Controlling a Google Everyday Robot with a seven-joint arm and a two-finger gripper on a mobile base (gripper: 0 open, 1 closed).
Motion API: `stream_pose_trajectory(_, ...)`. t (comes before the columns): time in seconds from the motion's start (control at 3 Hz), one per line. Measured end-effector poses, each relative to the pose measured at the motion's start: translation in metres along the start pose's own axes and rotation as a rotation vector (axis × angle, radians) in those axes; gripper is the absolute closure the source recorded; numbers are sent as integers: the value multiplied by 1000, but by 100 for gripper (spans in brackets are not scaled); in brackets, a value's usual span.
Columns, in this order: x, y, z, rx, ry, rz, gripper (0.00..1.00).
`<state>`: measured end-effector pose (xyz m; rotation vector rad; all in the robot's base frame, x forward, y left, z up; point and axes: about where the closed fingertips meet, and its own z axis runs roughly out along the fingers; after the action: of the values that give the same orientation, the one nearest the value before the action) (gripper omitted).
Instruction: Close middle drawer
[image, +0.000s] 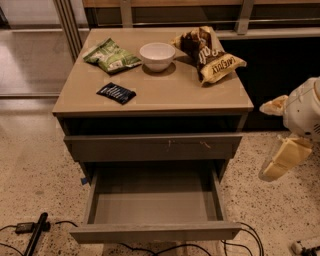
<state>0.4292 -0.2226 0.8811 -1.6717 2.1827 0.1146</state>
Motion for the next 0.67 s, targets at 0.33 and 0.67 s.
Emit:
stream_pose_trajectory(0.33, 15, 8, 36, 20, -87, 29, 38)
stream_pose_trajectory(0.67, 27, 24, 71, 18, -144, 66, 61)
